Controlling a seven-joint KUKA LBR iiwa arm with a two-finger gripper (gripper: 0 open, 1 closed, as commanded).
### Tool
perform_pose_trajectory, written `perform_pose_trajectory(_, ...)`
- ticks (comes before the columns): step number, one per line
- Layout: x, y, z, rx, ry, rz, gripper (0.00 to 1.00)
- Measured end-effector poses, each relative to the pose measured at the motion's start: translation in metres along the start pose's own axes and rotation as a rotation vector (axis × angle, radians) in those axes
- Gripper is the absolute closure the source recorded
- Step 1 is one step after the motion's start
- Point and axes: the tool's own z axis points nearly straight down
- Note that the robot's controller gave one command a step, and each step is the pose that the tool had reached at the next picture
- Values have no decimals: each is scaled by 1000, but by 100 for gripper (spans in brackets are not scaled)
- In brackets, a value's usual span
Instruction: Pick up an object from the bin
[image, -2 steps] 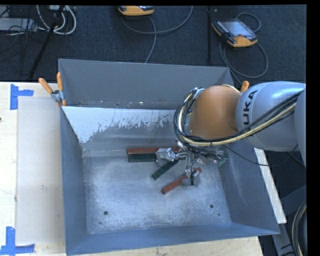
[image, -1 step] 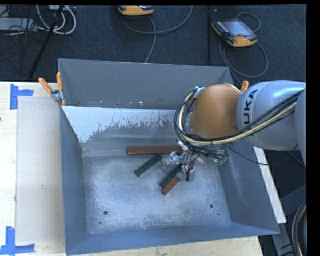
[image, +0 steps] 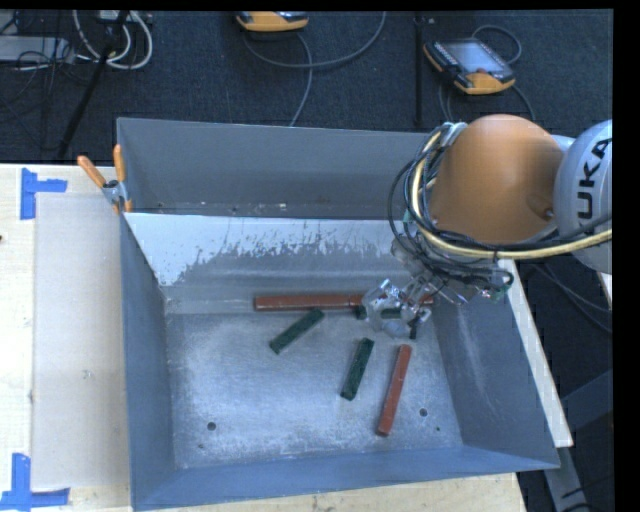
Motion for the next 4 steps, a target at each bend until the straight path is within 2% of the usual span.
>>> perform_pose_trajectory(1, 1, 0, 5, -7, 5, 3, 0)
perform_pose_trajectory(2, 41, 2, 110, -13, 9, -360, 0)
perform_pose_trajectory(3, 53, -14, 142, -10, 3, -752, 0)
perform_pose_trajectory(4, 54, -14, 142, -11, 4, -748, 100)
